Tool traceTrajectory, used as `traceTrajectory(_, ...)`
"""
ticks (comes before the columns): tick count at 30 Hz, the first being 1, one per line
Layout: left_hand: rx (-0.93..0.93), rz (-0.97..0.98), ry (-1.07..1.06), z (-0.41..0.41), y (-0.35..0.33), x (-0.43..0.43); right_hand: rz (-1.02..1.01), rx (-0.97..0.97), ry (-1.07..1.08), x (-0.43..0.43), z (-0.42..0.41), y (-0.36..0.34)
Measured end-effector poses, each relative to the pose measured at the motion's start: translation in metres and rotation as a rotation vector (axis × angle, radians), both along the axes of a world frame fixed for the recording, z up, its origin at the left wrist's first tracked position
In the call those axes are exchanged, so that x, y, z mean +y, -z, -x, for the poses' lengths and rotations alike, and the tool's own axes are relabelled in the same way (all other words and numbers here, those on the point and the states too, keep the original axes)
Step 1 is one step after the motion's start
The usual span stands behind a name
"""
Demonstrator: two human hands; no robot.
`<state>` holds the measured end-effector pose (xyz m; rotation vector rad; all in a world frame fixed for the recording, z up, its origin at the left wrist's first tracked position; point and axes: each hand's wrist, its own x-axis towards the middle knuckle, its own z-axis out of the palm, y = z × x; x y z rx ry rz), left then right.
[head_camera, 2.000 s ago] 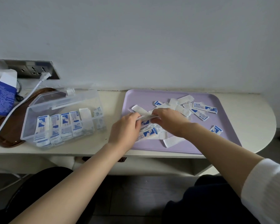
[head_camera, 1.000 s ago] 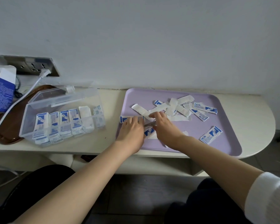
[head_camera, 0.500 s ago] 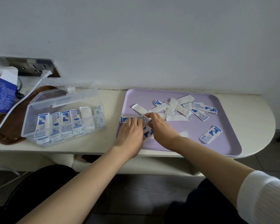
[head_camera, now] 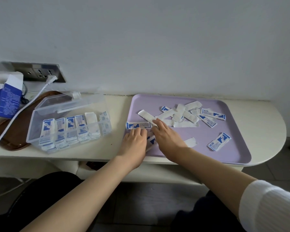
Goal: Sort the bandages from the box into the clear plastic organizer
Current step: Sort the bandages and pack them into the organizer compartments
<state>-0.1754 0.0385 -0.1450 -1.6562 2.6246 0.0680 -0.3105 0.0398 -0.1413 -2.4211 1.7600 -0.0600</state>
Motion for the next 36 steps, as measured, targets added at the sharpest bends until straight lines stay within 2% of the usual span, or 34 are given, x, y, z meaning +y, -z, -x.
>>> traceTrajectory(4,0.110,0.005,-0.034,-0.007,-0.005,-0.002,0.109,-0.036,0.030,0.000,-0.005,-0.008)
traceTrajectory(9,0.268,-0.079,-0.090,-0.019,-0.018,-0.002,0.109,-0.151,0.124,-0.008,-0.008,-0.010)
traceTrajectory(13,0.348,-0.033,-0.092,-0.036,-0.024,-0.001,-0.084,-0.631,0.214,-0.014,-0.014,-0.019)
traceTrajectory(16,0.374,-0.059,-0.081,-0.047,-0.028,0.003,-0.123,-0.813,0.244,-0.006,-0.030,-0.026)
traceTrajectory(18,0.390,-0.094,-0.094,-0.053,-0.028,0.005,-0.111,-0.801,0.206,0.000,-0.041,-0.025)
traceTrajectory(27,0.330,-0.102,-0.091,-0.098,-0.034,0.015,-0.182,-0.438,-0.038,0.000,-0.049,-0.019)
traceTrajectory(31,0.193,0.045,-0.087,-0.112,-0.041,0.021,-0.227,-0.532,-0.050,0.007,-0.067,-0.026)
traceTrajectory(36,0.151,0.051,-0.071,-0.126,-0.044,0.027,-0.095,-0.399,-0.116,0.013,-0.087,-0.018)
